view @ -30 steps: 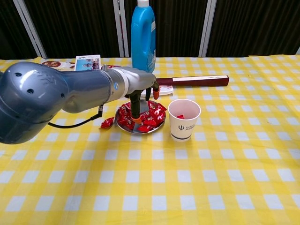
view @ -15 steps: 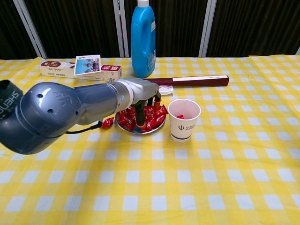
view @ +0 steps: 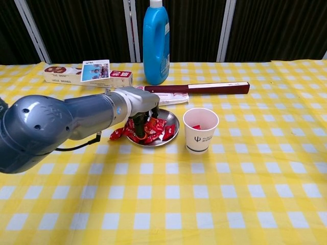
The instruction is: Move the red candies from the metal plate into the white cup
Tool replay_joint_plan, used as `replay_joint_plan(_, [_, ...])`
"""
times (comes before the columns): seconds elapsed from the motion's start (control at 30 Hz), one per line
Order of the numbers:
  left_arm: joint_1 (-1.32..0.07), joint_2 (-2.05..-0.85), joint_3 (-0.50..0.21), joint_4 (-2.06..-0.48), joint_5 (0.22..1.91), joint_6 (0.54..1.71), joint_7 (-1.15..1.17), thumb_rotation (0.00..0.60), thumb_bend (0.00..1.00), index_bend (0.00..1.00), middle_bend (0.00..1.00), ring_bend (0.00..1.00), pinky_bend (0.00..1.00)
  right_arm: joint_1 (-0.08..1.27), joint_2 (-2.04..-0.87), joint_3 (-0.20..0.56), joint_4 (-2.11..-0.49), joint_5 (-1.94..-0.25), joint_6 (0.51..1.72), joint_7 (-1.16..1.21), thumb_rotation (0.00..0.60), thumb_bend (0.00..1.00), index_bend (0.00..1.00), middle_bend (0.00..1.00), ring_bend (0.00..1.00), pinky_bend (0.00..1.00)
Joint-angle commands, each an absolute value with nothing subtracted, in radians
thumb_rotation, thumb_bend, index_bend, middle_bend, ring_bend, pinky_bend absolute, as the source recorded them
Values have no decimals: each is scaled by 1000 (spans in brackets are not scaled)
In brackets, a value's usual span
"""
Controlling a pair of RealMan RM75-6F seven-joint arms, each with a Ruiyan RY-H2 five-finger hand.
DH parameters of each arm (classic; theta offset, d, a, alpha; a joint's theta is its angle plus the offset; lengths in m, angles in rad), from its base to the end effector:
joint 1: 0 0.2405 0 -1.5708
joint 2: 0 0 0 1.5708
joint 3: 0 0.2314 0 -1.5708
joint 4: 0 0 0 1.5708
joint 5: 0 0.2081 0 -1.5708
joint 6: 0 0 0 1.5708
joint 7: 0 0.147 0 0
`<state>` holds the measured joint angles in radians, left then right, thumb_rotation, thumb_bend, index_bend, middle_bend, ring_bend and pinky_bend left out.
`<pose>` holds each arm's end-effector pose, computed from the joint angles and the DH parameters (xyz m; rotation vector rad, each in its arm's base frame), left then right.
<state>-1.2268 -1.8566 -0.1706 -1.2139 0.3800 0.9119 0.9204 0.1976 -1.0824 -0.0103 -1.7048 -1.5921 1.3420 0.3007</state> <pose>-0.0407 0.3613 -0.1040 -2.0022 -0.7685 -0.5133 -0.2528 -0.1941 0.1203 1.5154 -1.2449 1.1356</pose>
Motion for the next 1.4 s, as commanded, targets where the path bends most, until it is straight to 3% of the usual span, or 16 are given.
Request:
replay_joint_plan(0.03, [-1220, -1846, -176, -1225, 393, 925, 914, 600, 361, 559, 647, 869, 920, 197, -1083, -10, -1705, -1593, 1343, 298, 600, 277, 0, 0, 0, 0])
replay_joint_plan(0.8, [-1238, -1703, -299, -1465, 451, 1023, 896, 600, 362, 568, 659, 869, 920, 197, -1085, -8, -1704, -1591, 1346, 295, 600, 277, 0, 0, 0, 0])
replay_joint_plan(1.4, [-1311, -1799, -306, -1496, 462, 1003, 883, 600, 322, 506, 594, 869, 920, 197, -1085, -7, -1702, -1592, 1347, 303, 600, 277, 0, 0, 0, 0])
